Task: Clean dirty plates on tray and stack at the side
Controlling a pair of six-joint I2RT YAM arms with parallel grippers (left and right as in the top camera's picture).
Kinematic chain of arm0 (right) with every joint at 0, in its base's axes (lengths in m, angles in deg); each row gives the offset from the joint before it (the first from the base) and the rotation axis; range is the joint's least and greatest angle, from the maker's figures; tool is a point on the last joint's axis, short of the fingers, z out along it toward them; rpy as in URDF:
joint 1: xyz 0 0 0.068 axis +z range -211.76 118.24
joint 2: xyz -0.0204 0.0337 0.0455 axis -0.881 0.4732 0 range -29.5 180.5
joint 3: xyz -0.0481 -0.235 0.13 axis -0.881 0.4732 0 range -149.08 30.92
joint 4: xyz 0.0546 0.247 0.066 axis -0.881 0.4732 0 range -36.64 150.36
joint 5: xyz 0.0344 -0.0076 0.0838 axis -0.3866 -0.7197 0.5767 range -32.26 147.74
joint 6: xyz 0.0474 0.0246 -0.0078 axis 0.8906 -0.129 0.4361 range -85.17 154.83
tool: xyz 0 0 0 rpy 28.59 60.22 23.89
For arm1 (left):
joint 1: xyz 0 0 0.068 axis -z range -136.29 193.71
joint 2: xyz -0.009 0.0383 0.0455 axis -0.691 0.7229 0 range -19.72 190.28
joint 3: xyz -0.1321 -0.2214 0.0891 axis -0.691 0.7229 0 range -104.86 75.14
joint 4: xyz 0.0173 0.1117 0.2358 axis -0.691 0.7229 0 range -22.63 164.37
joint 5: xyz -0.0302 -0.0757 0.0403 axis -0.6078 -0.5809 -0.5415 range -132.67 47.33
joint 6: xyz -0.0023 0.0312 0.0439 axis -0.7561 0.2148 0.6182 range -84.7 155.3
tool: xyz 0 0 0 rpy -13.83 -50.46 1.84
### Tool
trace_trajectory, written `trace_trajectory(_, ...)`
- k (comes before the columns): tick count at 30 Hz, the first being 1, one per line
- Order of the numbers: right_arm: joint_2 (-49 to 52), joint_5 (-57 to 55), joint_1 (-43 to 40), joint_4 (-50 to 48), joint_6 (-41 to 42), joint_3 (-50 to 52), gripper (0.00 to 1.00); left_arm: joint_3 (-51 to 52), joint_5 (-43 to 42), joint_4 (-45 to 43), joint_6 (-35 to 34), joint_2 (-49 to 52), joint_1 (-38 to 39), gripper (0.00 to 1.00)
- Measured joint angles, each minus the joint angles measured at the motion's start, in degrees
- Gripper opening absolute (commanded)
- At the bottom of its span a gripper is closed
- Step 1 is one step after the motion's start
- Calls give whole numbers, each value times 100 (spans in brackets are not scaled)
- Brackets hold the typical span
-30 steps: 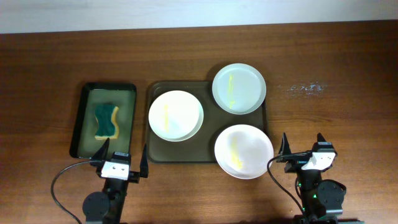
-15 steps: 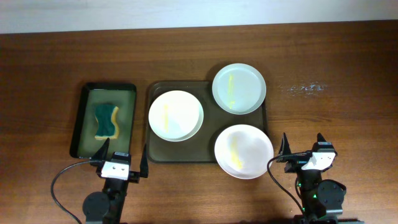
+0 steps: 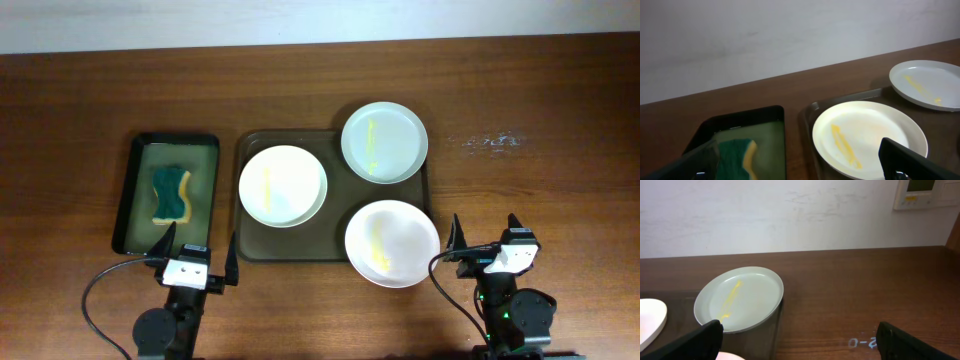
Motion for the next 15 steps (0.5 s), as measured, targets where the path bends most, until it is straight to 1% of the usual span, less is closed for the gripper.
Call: trace_trajectory(15,0,22,0,2,0,0,98,0,0,0,0,90,0,99)
